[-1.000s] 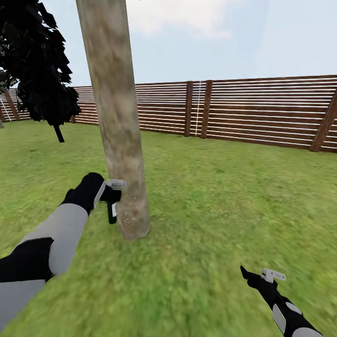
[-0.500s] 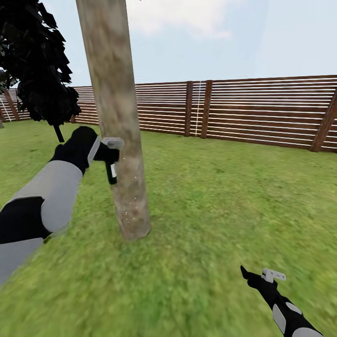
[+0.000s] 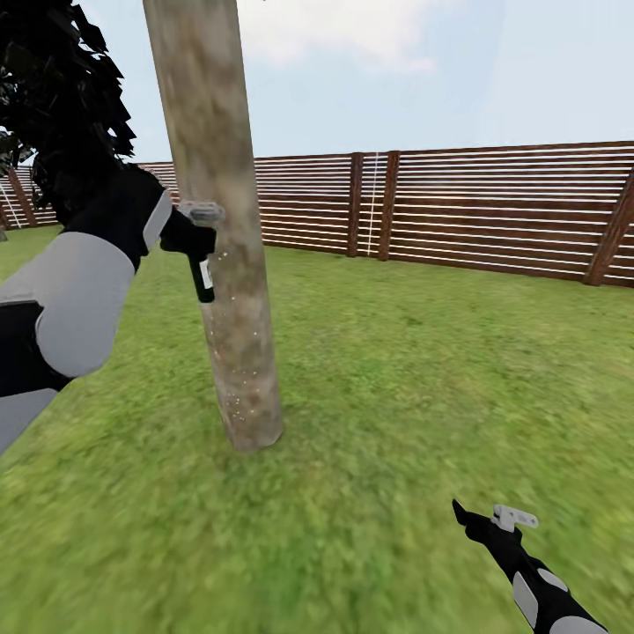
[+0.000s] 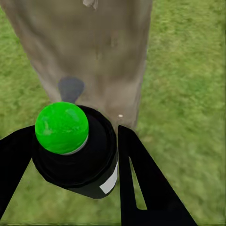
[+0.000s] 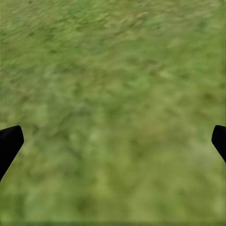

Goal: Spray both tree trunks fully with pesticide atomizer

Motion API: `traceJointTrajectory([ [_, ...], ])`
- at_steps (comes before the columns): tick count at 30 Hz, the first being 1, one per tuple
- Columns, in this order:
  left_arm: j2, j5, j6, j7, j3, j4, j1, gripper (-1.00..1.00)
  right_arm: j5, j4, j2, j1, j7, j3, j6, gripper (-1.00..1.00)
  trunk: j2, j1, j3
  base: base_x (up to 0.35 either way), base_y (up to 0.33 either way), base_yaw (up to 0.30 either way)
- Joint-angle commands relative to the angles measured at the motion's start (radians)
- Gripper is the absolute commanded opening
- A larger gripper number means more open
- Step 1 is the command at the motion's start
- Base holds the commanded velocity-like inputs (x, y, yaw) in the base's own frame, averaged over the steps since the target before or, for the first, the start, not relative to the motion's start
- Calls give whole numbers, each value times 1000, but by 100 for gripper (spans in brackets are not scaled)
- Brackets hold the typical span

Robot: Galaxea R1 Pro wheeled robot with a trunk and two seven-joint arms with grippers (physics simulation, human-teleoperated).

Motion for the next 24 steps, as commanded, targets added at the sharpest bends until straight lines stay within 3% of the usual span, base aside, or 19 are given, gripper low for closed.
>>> traceJointTrajectory([
  [1, 12, 2, 0, 0, -1, 19, -1, -100, 0, 0, 0, 0, 0, 0, 0, 100, 0, 0, 0, 0, 0, 0],
  [3, 54, 1, -1, 0, -3, 46, -1, -100, 0, 0, 0, 0, 0, 0, 0, 100, 0, 0, 0, 0, 0, 0],
  [5, 127, 1, -2, -1, -15, 102, -1, -100, 0, 0, 0, 0, 0, 0, 0, 100, 0, 0, 0, 0, 0, 0],
  [7, 152, 1, -4, -4, -25, 135, 0, -100, 0, 0, 0, 0, 0, 0, 0, 100, 0, 0, 0, 0, 0, 0],
  [10, 157, 1, -7, -53, -75, 148, 5, -100, 0, 0, 0, 0, 0, 0, 0, 100, 0, 0, 0, 0, 0, 0],
  [13, 152, 0, -39, -105, -87, 223, 9, -100, 0, 0, 0, 0, 0, 0, -1, 100, 0, 0, 0, 0, 0, 0],
  [16, 149, -1, -156, -115, -89, 320, 14, -100, 0, 0, 0, 0, 0, 0, -1, 100, 0, 0, 0, 0, 0, 0],
  [24, 150, -3, -236, -115, -89, 331, 184, -100, 1, 0, 0, 0, 0, 0, -1, 100, 0, 0, 0, 0, 0, 0],
])
